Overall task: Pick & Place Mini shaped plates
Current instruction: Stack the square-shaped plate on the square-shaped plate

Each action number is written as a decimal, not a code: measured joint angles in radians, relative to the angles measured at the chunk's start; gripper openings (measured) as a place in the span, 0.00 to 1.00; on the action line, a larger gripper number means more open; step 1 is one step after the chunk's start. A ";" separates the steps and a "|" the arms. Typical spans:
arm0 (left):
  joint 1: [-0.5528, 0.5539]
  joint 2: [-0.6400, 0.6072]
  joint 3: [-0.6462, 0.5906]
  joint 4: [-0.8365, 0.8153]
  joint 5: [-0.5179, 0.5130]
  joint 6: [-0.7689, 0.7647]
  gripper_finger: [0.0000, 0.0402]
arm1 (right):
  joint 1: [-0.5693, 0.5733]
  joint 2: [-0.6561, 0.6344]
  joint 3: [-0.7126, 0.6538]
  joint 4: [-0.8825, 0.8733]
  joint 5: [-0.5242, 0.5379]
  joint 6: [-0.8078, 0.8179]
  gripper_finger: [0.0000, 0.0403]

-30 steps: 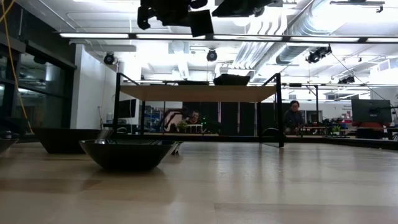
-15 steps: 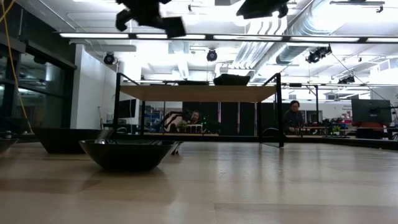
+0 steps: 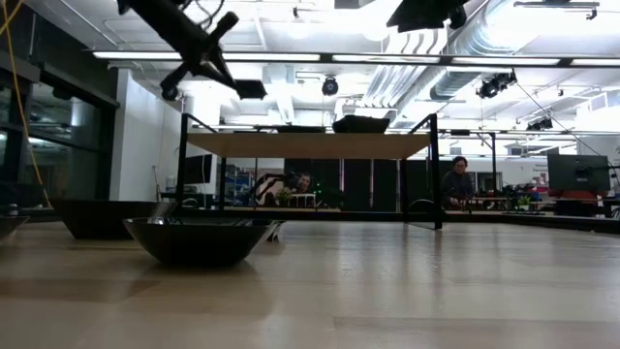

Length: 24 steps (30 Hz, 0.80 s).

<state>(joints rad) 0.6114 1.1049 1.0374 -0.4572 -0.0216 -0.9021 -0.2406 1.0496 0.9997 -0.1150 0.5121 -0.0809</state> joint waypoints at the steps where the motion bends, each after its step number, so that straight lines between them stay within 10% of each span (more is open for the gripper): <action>1: 0.023 0.005 0.000 -0.005 0.044 -0.015 0.00 | -0.010 0.000 0.000 -0.009 -0.021 0.020 0.49; 10: 0.212 0.097 0.091 -0.132 0.393 -0.008 0.00 | -0.082 0.001 0.000 -0.083 -0.157 0.082 0.49; 24: 0.249 0.379 0.418 -0.518 0.469 0.199 0.00 | -0.143 0.001 0.000 -0.129 -0.236 0.082 0.49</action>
<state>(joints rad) 0.8599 1.4839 1.4552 -0.9756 0.4475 -0.7031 -0.3832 1.0508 0.9997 -0.2435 0.2765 0.0013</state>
